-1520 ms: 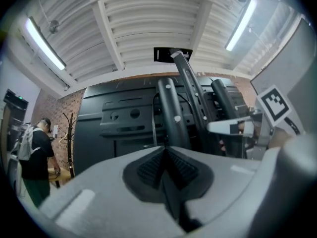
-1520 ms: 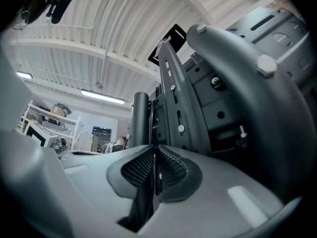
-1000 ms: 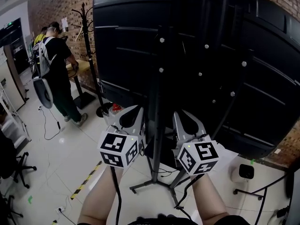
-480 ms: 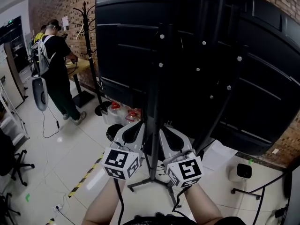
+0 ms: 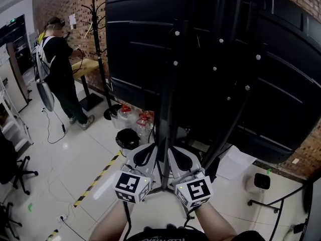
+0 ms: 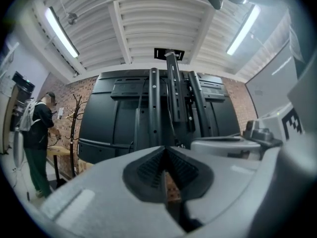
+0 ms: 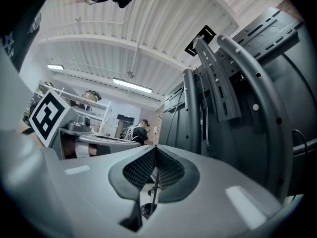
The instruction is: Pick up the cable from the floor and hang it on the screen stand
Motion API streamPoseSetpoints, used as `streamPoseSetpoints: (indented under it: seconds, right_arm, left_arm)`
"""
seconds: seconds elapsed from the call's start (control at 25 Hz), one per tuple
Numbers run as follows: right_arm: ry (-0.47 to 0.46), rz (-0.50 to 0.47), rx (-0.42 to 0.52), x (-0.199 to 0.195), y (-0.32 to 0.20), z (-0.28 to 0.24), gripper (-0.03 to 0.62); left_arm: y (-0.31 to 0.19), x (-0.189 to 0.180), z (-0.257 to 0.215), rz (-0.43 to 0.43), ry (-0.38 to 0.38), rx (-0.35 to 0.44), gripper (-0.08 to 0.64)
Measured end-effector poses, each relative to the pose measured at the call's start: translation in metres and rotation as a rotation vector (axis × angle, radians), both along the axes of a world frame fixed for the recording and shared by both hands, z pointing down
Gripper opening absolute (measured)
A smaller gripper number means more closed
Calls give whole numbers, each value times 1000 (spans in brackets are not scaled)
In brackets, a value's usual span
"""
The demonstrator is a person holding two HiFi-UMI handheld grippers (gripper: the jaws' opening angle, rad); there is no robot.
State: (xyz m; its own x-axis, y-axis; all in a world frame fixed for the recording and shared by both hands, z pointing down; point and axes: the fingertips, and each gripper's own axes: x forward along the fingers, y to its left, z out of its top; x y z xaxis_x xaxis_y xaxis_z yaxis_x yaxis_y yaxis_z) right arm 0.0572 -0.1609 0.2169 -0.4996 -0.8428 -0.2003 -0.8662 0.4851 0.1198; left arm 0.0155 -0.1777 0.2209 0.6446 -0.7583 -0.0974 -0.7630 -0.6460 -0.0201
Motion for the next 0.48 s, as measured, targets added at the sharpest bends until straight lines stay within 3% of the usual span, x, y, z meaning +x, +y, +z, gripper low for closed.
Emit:
streamPoseSetpoints:
  seconds: [0.24,0.48]
  right_arm:
    - [22,-10,-19,-5,3,10,8]
    - [24,-6,-54,-7,7,19,8]
  left_arm:
    - [6,-8,25,-23,8,-59,6]
    - [11,-10,28,-29,3,-61,5]
